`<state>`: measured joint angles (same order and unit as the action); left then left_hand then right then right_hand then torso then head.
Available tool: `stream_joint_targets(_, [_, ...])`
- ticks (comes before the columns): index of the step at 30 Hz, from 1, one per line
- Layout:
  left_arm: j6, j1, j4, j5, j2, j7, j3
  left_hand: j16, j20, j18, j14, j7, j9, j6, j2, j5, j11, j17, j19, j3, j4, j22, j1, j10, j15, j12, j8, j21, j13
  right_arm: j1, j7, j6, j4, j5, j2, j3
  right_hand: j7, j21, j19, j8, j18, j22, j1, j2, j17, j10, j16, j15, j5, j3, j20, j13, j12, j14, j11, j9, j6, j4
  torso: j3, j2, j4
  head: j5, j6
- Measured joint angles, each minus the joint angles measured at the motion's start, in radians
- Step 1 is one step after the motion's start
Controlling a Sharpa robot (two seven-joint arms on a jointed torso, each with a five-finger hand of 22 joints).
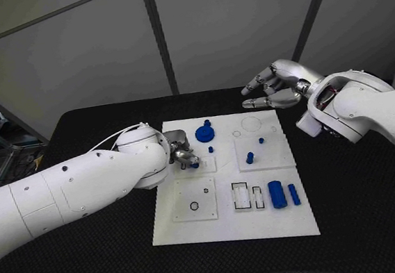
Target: Assemble the parts on the task board
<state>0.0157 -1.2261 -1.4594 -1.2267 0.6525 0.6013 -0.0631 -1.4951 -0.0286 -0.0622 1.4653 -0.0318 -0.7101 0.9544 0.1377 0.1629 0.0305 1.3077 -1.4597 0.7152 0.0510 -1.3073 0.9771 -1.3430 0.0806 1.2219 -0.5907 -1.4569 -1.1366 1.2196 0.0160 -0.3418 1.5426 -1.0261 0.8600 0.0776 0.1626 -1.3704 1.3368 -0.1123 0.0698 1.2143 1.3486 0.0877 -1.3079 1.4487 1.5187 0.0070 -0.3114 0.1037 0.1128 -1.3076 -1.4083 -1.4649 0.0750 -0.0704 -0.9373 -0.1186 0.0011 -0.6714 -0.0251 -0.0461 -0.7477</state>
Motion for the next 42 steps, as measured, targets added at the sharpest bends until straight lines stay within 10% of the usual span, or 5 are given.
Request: stream_joint_targets(42, [-0.002,0.004,0.023,0.005,-0.006,0.002,-0.003,0.000,0.004,0.001,0.002,0.009,0.037,0.030,-0.022,-0.005,0.010,0.000,-0.003,-0.349,0.148,-0.001,-0.095,-0.010,0.005,0.025,-0.026,-0.010,-0.019,0.000,-0.004,0.001,-0.010,0.008,-0.005,0.000,0.004,0.011,-0.008,0.000,0.000,-0.017,-0.005,-0.005,0.000,-0.004,-0.006,0.000,0.000,-0.009,0.000,0.000,0.009,0.000,0.004,0.002,0.004,-0.009,-0.0015,0.000,-0.0012,0.010,-0.001])
